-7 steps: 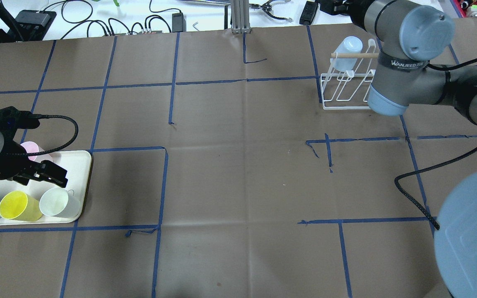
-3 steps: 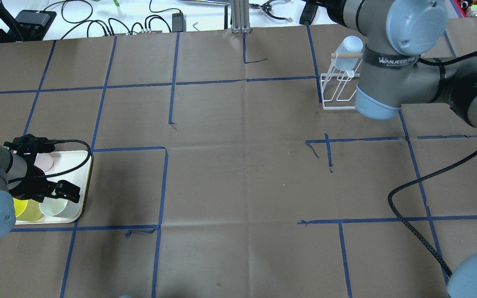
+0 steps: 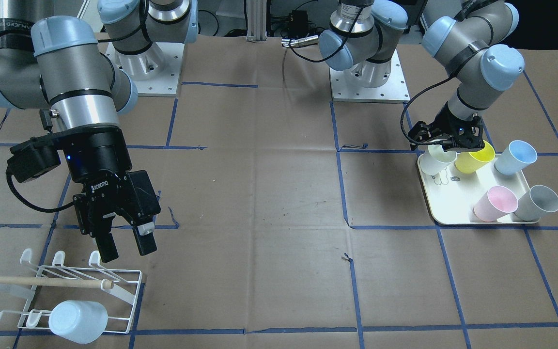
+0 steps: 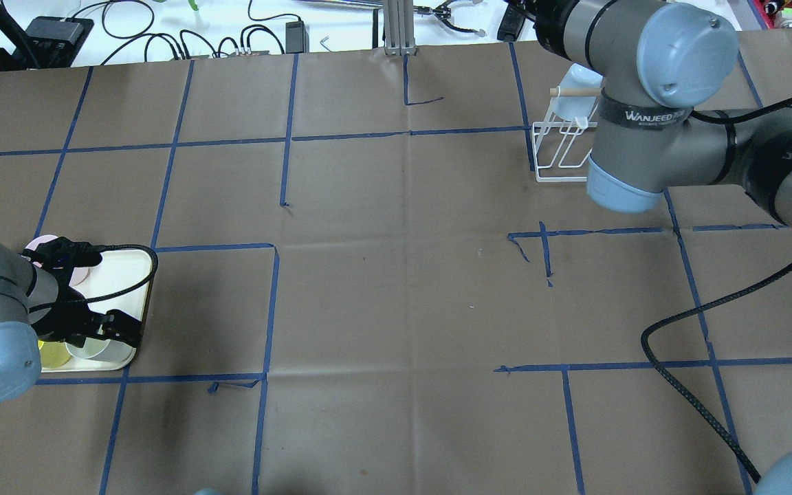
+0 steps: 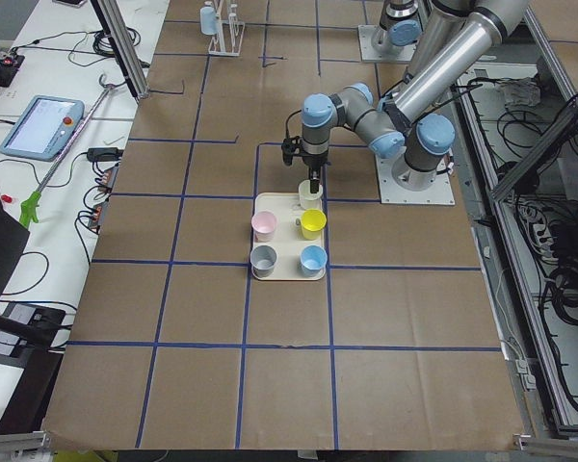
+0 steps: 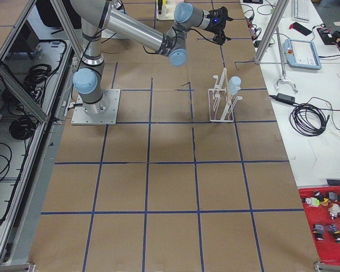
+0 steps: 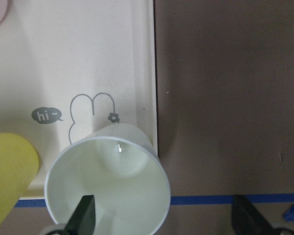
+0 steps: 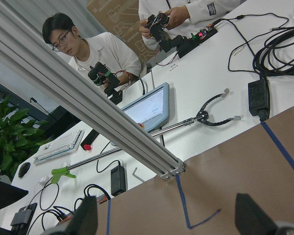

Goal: Transfer IKEA cup to right arm and place on rack

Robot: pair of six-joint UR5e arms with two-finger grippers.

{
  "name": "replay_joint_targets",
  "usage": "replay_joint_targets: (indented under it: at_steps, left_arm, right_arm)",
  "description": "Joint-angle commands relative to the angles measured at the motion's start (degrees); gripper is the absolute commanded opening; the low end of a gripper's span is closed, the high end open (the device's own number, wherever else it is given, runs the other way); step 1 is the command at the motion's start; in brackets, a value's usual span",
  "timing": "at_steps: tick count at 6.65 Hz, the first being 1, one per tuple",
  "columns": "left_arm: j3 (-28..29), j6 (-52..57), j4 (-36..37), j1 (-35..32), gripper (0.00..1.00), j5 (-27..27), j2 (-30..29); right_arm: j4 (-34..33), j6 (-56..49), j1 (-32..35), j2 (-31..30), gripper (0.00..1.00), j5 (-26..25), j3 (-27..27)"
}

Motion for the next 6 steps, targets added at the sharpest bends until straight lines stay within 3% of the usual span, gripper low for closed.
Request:
replay_joint_targets:
  at_steps: [1, 3, 4, 6]
  left_arm:
    - [0.2, 0.1, 0.1, 0.0, 0.54, 0.1, -0.8]
    - [0.5, 0.3, 0.1, 0.0, 0.02, 0.3, -0.7]
    - [0.7, 0.8, 0.2, 0.1, 0.0, 1.7, -0.6]
    - [2.3, 1.1, 0.2, 0.0, 0.0, 1.9, 0.3]
  right_arm:
    - [0.0, 3.3, -0.1, -0.3, 1.0, 3.8, 0.2]
    - [0.2, 13.8, 0.1, -0.7, 1.0, 6.5, 0.5]
    - [0.0, 17.7, 0.3, -1.9, 1.0, 6.8, 3.0]
    - [-0.2, 19.1, 2.0, -8.0, 1.0, 6.7, 13.0]
